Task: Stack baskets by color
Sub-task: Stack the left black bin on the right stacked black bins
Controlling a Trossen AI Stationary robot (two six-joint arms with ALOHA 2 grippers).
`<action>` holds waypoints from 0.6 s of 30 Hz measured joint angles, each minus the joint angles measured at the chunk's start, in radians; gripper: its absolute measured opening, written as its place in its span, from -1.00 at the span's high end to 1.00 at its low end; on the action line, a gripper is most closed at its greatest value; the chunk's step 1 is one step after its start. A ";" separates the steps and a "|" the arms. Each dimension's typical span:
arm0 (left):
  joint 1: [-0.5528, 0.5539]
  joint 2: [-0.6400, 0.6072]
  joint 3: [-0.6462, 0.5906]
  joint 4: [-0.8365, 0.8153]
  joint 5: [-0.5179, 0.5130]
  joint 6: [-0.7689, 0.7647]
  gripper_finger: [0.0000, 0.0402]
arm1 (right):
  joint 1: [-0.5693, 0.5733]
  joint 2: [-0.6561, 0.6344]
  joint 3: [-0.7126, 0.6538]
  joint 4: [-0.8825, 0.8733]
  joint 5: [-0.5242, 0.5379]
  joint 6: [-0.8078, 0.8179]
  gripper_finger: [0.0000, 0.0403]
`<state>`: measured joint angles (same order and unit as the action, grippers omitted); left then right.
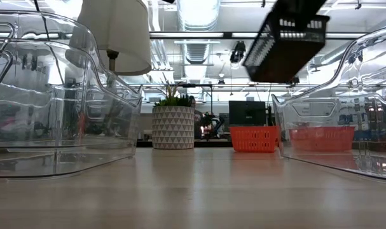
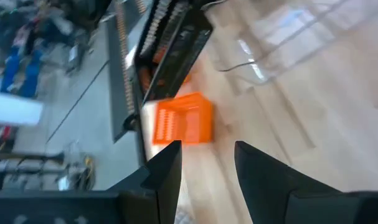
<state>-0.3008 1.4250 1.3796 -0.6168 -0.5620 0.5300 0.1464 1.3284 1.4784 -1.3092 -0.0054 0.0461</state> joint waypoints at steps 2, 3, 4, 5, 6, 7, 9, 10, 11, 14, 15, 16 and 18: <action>0.000 0.000 0.000 0.016 -0.044 -0.014 0.34 | 0.030 -0.011 0.000 -0.052 0.054 0.085 0.96; 0.000 0.000 0.000 0.020 -0.066 -0.023 0.34 | 0.051 -0.014 0.000 -0.078 0.077 0.129 0.96; 0.000 0.000 0.000 0.023 -0.092 -0.028 0.34 | 0.073 -0.018 0.000 -0.101 0.095 0.174 0.96; 0.000 0.000 0.000 0.031 -0.112 -0.032 0.34 | 0.097 -0.021 0.000 -0.122 0.112 0.221 0.96; 0.000 0.000 -0.001 0.041 -0.129 -0.035 0.34 | 0.127 -0.022 -0.002 -0.138 0.130 0.270 0.96; 0.001 0.000 -0.002 0.046 -0.138 -0.037 0.34 | 0.155 -0.023 -0.005 -0.150 0.142 0.317 0.96; 0.003 0.000 -0.008 0.063 -0.152 -0.043 0.34 | 0.215 -0.024 -0.011 -0.171 0.162 0.412 0.96; 0.005 0.001 -0.010 0.074 -0.153 -0.045 0.34 | 0.248 -0.024 -0.013 -0.177 0.169 0.463 0.96; 0.007 0.001 -0.012 0.082 -0.154 -0.045 0.34 | 0.279 -0.023 -0.016 -0.181 0.175 0.512 0.96; 0.016 0.001 -0.014 0.091 -0.154 -0.045 0.34 | 0.378 -0.023 -0.023 -0.186 0.188 0.659 0.96; 0.020 0.001 -0.016 0.090 -0.154 -0.045 0.34 | 0.411 -0.023 -0.024 -0.186 0.190 0.710 0.96; 0.024 0.001 -0.016 0.089 -0.154 -0.045 0.34 | 0.444 -0.023 -0.024 -0.187 0.190 0.759 0.96; 0.029 0.001 -0.017 0.094 -0.154 -0.045 0.34 | 0.509 -0.020 -0.024 -0.189 0.190 0.848 0.96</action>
<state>-0.2721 1.4258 1.3622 -0.5230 -0.7158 0.4854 0.6557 1.3079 1.4540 -1.4981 0.1842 0.8936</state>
